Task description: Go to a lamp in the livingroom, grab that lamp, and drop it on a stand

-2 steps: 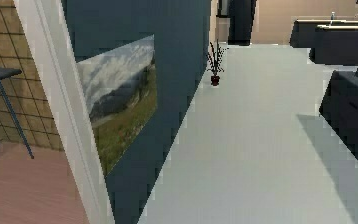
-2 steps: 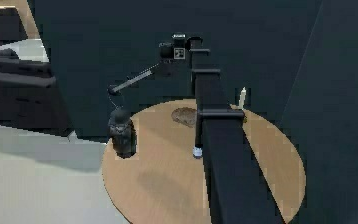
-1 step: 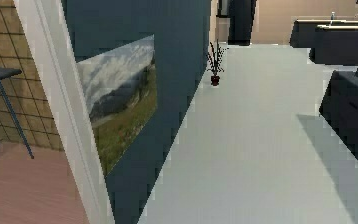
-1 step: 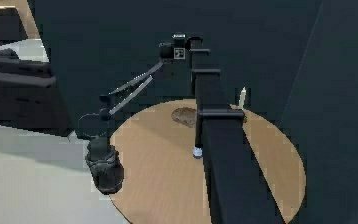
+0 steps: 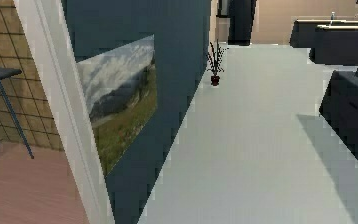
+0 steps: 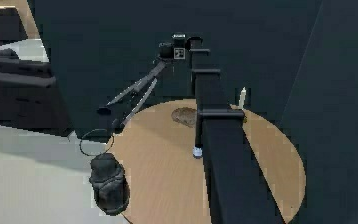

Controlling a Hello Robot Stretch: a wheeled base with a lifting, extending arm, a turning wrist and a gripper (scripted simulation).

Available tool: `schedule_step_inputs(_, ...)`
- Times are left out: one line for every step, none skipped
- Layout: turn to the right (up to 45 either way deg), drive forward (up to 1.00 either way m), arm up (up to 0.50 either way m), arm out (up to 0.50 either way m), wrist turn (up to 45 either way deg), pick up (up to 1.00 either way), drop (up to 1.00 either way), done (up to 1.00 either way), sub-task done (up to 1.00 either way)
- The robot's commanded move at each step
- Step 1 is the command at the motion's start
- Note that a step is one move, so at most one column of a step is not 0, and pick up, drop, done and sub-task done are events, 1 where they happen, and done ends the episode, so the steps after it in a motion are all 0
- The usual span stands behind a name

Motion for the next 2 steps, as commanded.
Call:
schedule_step_inputs(0.0, 0.0, 0.0, -0.48, 0.0, 0.0, 0.0, 0.0, 0.0)
schedule_step_inputs(15.0, 0.0, 0.0, 0.0, 0.0, 0.0, 0.0, 0.0, 0.0)
